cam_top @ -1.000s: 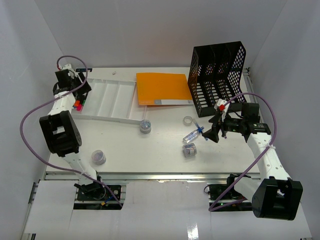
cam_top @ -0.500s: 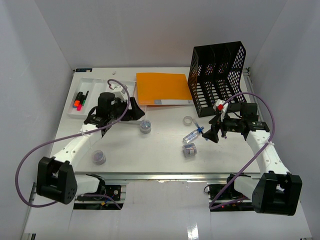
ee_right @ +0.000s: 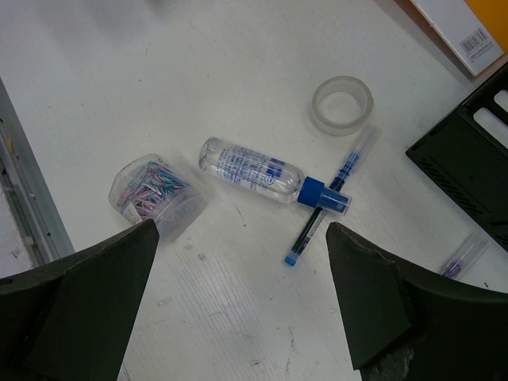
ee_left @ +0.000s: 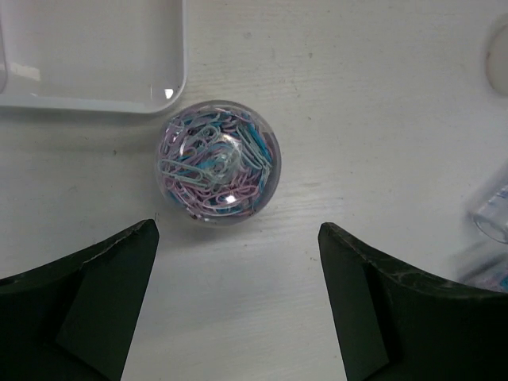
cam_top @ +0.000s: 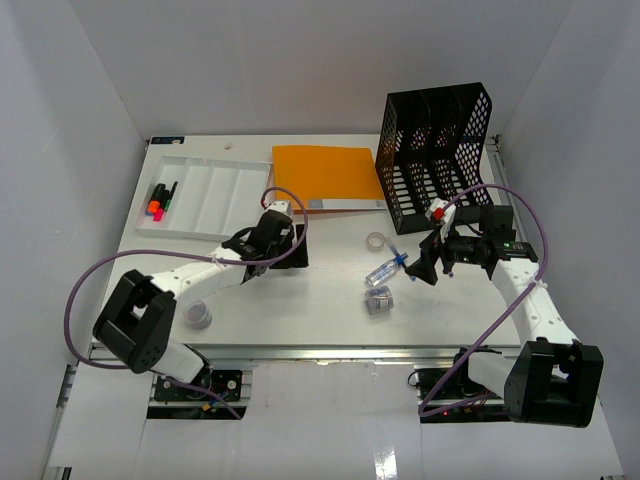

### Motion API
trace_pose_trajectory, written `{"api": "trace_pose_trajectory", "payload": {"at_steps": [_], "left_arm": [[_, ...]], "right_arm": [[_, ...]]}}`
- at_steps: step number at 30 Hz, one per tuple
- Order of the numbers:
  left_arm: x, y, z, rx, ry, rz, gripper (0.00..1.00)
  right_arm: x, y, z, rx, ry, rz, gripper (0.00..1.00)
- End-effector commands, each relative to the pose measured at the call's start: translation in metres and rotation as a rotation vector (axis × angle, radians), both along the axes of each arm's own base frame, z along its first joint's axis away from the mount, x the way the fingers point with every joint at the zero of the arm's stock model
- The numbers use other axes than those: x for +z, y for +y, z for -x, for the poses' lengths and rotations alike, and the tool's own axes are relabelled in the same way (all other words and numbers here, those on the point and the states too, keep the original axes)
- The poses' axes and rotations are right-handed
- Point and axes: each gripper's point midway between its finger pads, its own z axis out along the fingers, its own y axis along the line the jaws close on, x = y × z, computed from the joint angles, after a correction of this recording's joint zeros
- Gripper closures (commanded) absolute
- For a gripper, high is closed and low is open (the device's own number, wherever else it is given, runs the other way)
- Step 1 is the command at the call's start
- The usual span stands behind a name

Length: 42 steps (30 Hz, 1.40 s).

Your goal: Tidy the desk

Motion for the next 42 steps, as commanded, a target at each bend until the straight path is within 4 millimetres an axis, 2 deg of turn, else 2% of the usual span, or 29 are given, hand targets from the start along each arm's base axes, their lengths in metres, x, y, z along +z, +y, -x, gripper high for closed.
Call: {"api": "trace_pose_trajectory", "payload": {"at_steps": [1, 6, 11, 17, 27, 31, 34, 37, 42], "left_arm": [[0.016, 0.002, -0.025, 0.120, -0.089, -0.086, 0.07], [-0.004, -0.005, -0.032, 0.125, -0.062, -0.136, 0.06], [-0.013, -0.012, -0.044, 0.128, -0.055, -0.170, 0.07], [-0.018, -0.008, -0.048, 0.162, -0.057, -0.212, 0.17], [-0.006, -0.016, -0.046, 0.118, -0.078, -0.198, 0.50], [0.016, -0.031, -0.033, 0.016, -0.098, -0.145, 0.71], [0.043, -0.028, -0.027, -0.017, -0.143, -0.110, 0.80], [0.070, -0.006, -0.033, 0.003, -0.169, -0.078, 0.87], [0.089, 0.066, -0.079, 0.154, -0.178, -0.019, 0.88]], "right_arm": [[-0.001, -0.001, -0.004, 0.000, -0.015, 0.007, 0.07], [-0.001, -0.001, -0.004, 0.001, -0.015, 0.008, 0.07], [-0.001, -0.001, -0.004, 0.000, -0.015, 0.007, 0.07], [0.000, 0.000, -0.004, 0.007, -0.019, 0.005, 0.07], [0.002, 0.001, -0.003, 0.010, -0.025, 0.004, 0.07], [0.003, 0.001, -0.002, 0.011, -0.025, 0.001, 0.07], [0.005, 0.001, -0.002, 0.014, -0.030, -0.001, 0.07], [0.006, 0.002, -0.001, 0.018, -0.033, -0.004, 0.07], [0.007, 0.002, 0.000, 0.021, -0.038, -0.004, 0.07]]}}
